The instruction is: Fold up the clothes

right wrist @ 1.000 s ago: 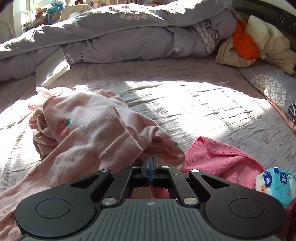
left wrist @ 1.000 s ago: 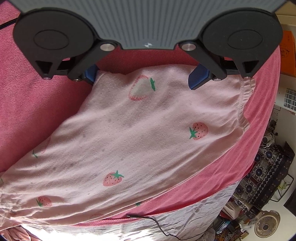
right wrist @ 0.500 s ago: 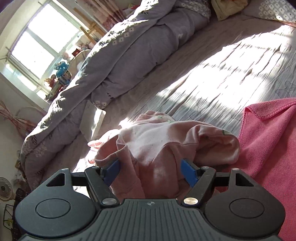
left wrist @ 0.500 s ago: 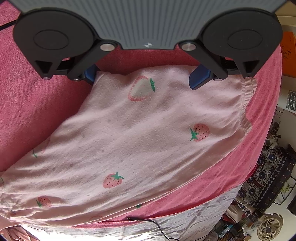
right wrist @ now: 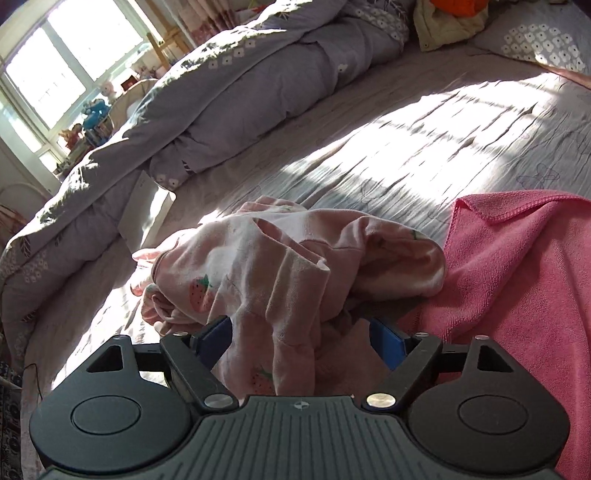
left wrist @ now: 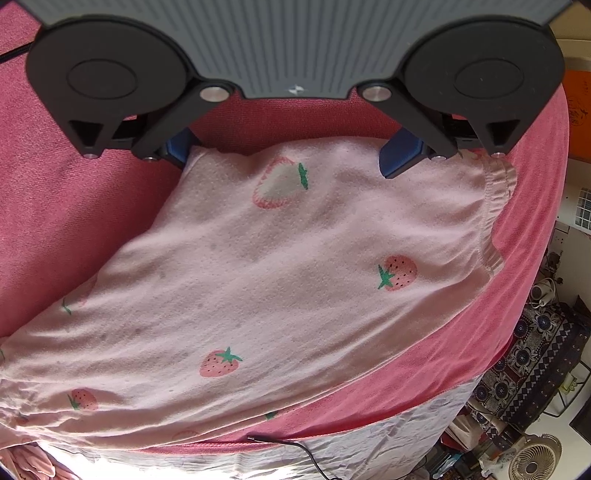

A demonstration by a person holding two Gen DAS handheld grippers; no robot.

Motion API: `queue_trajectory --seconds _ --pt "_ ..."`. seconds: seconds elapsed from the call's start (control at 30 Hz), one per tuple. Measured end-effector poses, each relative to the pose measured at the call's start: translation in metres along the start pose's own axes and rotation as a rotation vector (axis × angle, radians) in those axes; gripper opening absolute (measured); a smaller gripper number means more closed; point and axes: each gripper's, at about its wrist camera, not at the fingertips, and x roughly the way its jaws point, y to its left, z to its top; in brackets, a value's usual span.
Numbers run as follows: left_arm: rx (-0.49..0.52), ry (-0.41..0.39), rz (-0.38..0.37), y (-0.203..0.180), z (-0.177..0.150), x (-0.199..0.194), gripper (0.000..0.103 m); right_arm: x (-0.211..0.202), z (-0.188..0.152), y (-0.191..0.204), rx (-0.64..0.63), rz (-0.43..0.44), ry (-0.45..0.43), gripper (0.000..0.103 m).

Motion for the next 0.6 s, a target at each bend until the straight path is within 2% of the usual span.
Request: queue_trajectory --seconds 0.03,0.07,0.13,0.23,0.3,0.37,0.43,0.53,0.57,0.6 --pt "0.001 -0.002 0.000 0.000 0.000 0.000 0.101 0.007 0.004 0.001 0.010 0.001 0.020 0.050" --pt "0.003 -0.004 0.000 0.000 0.000 0.000 0.101 0.013 0.008 0.005 0.020 0.000 0.054 0.021" --pt "0.004 -0.007 -0.002 0.000 -0.001 0.000 0.101 0.003 0.015 0.020 -0.030 0.000 0.048 0.020" --pt "0.009 -0.003 -0.010 0.002 0.000 -0.001 0.101 -0.037 0.023 0.035 -0.035 0.082 0.013 0.019" --pt "0.026 0.001 -0.016 0.004 0.002 -0.003 0.101 -0.065 0.029 0.029 0.051 0.152 -0.014 0.019" --pt "0.041 -0.003 -0.017 0.007 0.003 -0.005 0.101 -0.074 0.029 0.011 0.142 0.165 -0.016 0.019" --pt "0.052 -0.003 -0.017 0.009 0.003 -0.006 0.101 -0.060 0.021 -0.013 0.188 0.108 0.015 0.019" --pt "0.057 -0.003 -0.008 0.015 0.000 -0.010 0.101 -0.008 -0.003 -0.053 0.227 -0.044 0.159 0.021" --pt "0.054 -0.002 -0.004 0.017 -0.002 -0.011 0.101 0.009 -0.011 -0.064 0.233 -0.074 0.206 0.022" --pt "0.048 -0.001 -0.002 0.021 -0.003 -0.013 0.101 0.011 -0.014 -0.067 0.221 -0.052 0.182 0.022"
